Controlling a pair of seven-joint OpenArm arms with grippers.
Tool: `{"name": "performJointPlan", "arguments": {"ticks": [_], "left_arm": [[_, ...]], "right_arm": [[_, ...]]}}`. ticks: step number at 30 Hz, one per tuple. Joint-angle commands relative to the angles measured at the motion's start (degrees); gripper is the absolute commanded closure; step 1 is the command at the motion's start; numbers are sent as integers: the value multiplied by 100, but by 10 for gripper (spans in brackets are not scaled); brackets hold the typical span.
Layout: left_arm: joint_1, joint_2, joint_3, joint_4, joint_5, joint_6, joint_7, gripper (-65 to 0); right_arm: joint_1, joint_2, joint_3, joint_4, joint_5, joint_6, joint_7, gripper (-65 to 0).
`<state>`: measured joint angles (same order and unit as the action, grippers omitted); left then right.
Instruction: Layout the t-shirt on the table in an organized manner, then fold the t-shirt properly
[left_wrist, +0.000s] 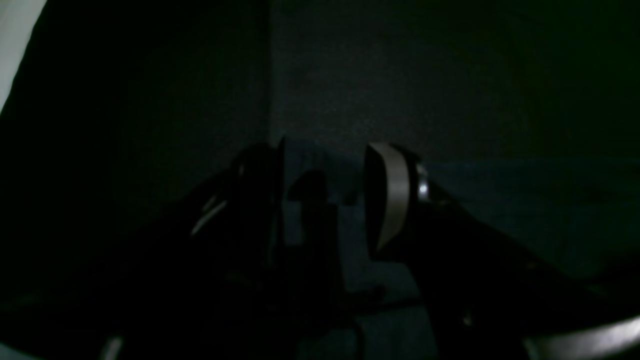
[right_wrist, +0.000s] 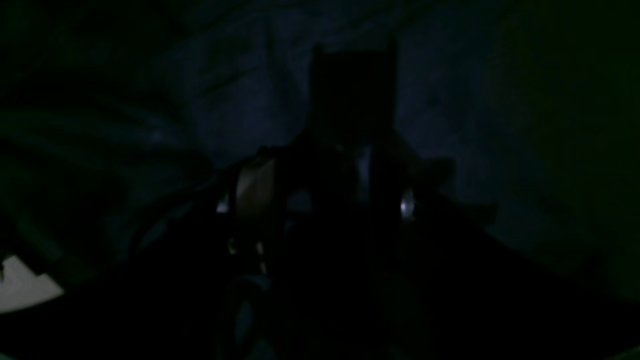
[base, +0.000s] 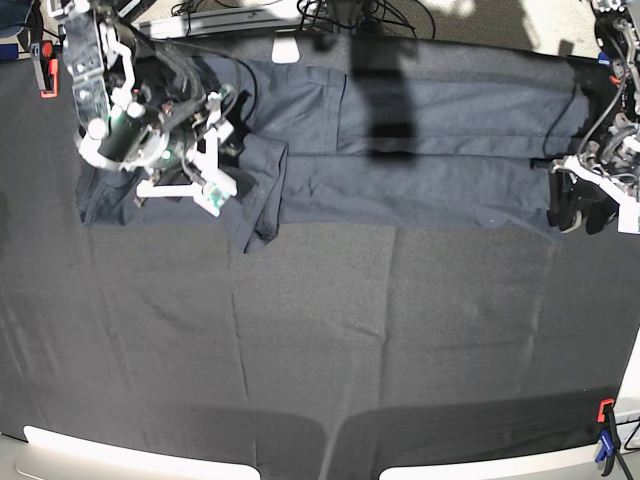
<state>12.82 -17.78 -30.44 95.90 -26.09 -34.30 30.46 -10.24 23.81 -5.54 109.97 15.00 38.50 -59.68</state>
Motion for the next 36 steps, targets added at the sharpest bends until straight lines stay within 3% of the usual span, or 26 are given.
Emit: {"name": "performJointPlan", "arguments": {"ticks": [1, 6, 17, 21, 26, 31, 36], "left_arm": [[-44, -81, -33, 107, -94, 4, -133, -277], [-44, -81, -33, 107, -94, 4, -133, -277], [-44, -81, -33, 107, -94, 4, -133, -277], [-44, -81, -33, 107, -94, 4, -133, -277], [-44, -81, -33, 107, -92, 4, -133, -277], [-44, -81, -33, 107, -90, 4, -133, -277], [-44, -81, -33, 105, 153, 68, -140, -277]], "right_arm": [[146, 85, 26, 87, 37, 7, 44, -281], [302, 114, 26, 87, 127, 4, -223, -118], [310, 146, 26, 87, 468, 9, -280, -117], [310, 144, 26, 87, 472, 9, -466, 0], [308, 146, 26, 151, 472, 26, -472, 0], [164, 177, 28, 883, 520, 52, -472, 0], [-619, 177, 28, 1834, 621, 150, -472, 0]]}}
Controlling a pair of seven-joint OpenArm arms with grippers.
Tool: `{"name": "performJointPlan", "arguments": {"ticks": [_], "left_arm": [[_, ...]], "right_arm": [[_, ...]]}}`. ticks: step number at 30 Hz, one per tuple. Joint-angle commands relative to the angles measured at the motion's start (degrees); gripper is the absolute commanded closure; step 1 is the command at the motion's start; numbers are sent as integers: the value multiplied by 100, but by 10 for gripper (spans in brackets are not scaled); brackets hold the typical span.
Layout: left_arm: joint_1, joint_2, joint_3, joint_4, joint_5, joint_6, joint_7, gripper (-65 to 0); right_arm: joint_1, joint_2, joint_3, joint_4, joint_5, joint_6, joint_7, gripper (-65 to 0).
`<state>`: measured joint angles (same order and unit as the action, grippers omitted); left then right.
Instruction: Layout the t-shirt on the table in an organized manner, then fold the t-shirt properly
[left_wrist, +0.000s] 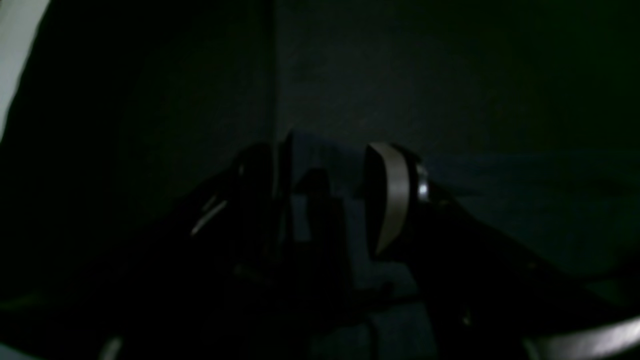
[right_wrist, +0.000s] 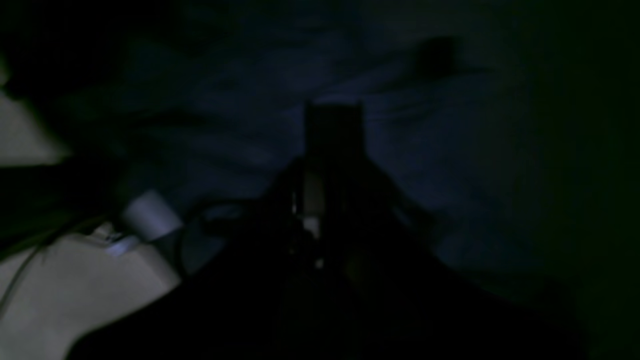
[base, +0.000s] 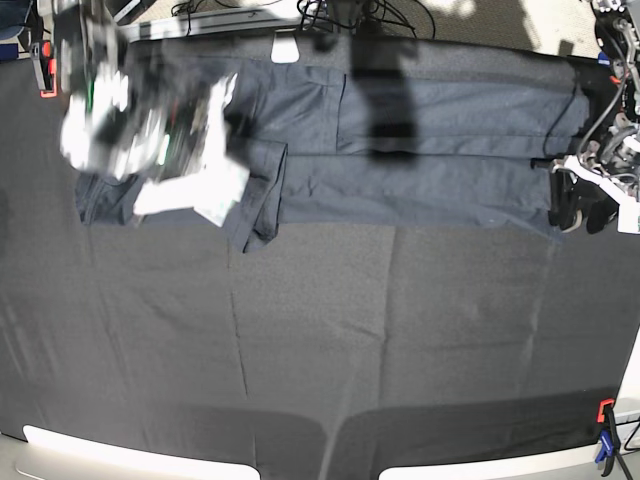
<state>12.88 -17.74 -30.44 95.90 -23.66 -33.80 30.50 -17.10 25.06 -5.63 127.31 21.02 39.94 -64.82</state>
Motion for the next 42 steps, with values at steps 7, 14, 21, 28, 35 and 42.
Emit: {"name": "performJointPlan", "arguments": {"ticks": [7, 14, 21, 28, 35, 42], "left_arm": [[-50, -85, -33, 107, 7, 114, -179, -277], [-50, -85, -33, 107, 7, 122, -177, -277], [-50, -85, -33, 107, 9, 125, -160, -277], [-50, -85, -33, 107, 11, 127, -162, -277], [-50, -85, -33, 107, 17, 127, -164, -277], [-50, -85, -33, 107, 28, 127, -164, -277]], "right_arm": [[-225, 52, 48, 352, -612, 6, 715, -22], [516, 52, 50, -999, -374, 6, 1093, -316], [1327, 70, 50, -2192, 979, 6, 20, -316], [1311, 304, 31, -2249, 988, 6, 17, -313], [1309, 334, 28, -2253, 1012, 6, -4, -170], [1311, 337, 31, -2253, 1010, 6, -13, 0]]}}
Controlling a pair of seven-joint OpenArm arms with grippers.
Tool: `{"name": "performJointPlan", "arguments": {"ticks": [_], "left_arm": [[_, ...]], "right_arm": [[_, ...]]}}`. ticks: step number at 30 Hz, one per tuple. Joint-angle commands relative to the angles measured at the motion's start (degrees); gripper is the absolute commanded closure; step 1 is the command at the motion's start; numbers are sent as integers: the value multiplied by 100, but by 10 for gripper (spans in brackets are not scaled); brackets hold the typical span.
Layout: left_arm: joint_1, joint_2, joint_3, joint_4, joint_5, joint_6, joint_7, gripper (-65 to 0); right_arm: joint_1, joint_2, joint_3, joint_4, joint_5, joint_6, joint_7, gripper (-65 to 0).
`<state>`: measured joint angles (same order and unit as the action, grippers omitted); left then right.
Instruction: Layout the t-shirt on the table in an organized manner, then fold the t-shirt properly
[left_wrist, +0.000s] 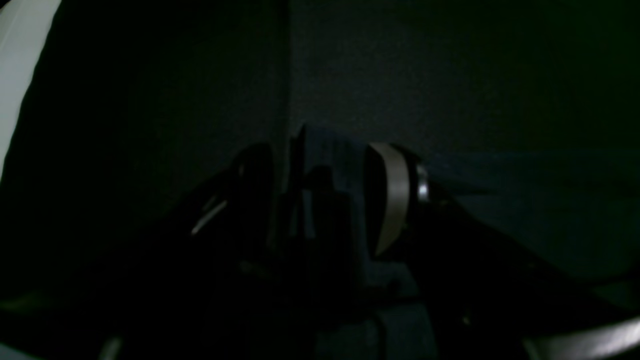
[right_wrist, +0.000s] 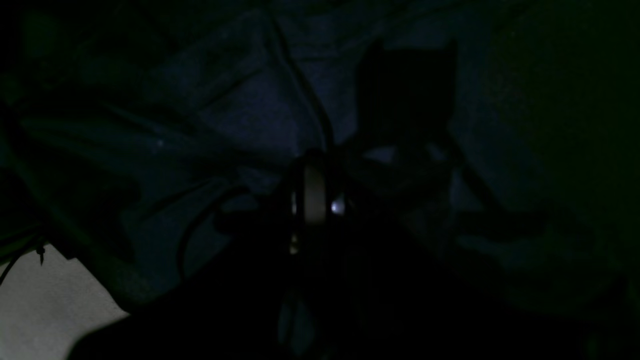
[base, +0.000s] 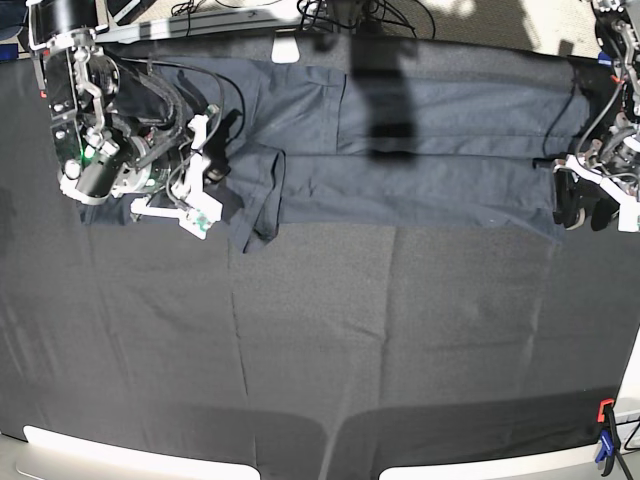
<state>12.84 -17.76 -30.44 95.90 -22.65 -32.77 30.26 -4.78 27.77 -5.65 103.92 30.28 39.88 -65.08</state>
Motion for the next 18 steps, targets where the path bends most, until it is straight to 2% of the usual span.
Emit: {"name": "performJointPlan", "arguments": {"ticks": [1, 5, 10, 14, 18], "left_arm": [[-46, -83, -33, 107, -74, 24, -140, -277], [-46, -83, -33, 105, -74, 26, -140, -277], [-48, -83, -33, 107, -74, 26, -149, -277], [-48, -83, -33, 105, -74, 26, -160, -277], [-46, -83, -33, 107, -74, 26, -160, -277]], "right_arm": [[79, 66, 33, 94, 83, 12, 13, 0], [20, 68, 39, 442, 83, 12, 13, 0], [-570, 66, 44, 1698, 42, 12, 24, 0], [-1331, 66, 44, 2468, -348, 12, 85, 0], [-2006, 68, 44, 2717, -785, 12, 87, 0]]}}
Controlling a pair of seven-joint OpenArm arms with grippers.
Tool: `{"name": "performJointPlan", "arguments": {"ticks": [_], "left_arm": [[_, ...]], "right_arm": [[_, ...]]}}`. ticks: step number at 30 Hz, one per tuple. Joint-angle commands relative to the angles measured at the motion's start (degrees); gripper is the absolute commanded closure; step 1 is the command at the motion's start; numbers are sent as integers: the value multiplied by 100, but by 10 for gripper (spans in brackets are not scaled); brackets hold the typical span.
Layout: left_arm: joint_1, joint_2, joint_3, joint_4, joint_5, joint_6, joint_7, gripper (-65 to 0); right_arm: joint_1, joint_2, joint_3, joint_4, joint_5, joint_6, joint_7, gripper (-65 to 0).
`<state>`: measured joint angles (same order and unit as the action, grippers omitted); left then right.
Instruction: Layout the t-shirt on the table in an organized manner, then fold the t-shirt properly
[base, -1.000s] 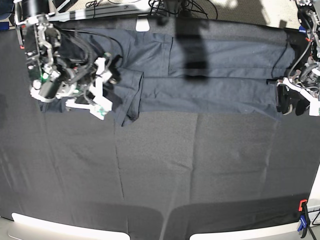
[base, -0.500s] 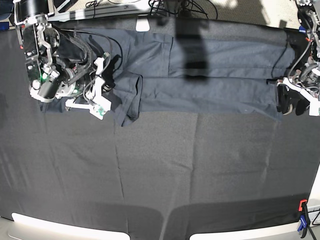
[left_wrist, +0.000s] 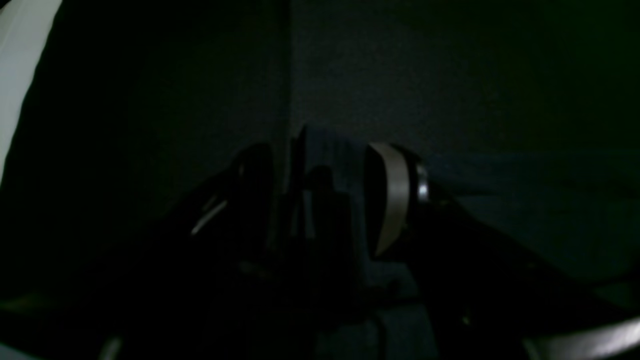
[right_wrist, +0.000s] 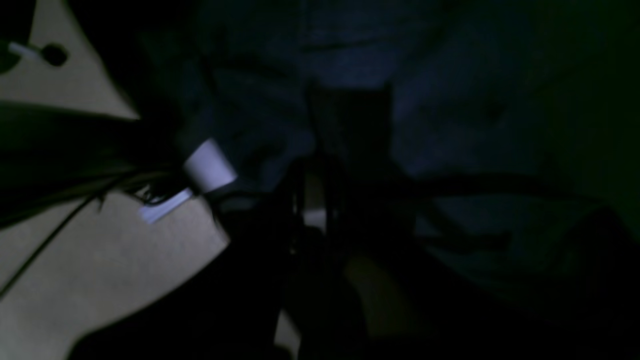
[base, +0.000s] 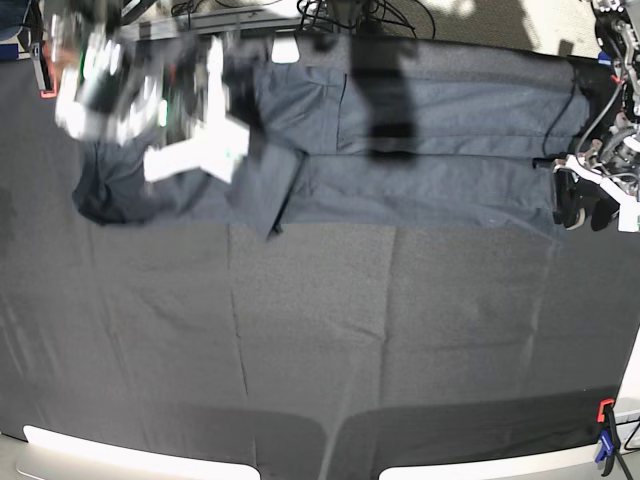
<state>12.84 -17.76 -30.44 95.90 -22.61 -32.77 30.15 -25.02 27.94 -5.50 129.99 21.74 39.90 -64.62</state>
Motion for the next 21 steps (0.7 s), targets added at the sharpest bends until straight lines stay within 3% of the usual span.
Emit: {"name": "performJointPlan", "arguments": {"ticks": [1, 7, 13, 17, 21], "left_arm": [[-48, -83, -33, 107, -79, 26, -149, -277], [-48, -83, -33, 107, -79, 26, -151, -277], [-48, -83, -33, 105, -81, 26, -197, -277], [-48, -83, -33, 107, -81, 26, -267, -277], [-46, -83, -33, 105, -83, 26, -275, -277]], "right_arm": [[-122, 50, 28, 114, -26, 10, 44, 0], [-664, 48, 28, 114, -632, 10, 44, 0], [-667, 48, 28, 116, -636, 10, -15, 0], [-409, 44, 76, 125, -638, 10, 474, 0], [79, 31, 260, 9, -640, -800, 1502, 0]]}}
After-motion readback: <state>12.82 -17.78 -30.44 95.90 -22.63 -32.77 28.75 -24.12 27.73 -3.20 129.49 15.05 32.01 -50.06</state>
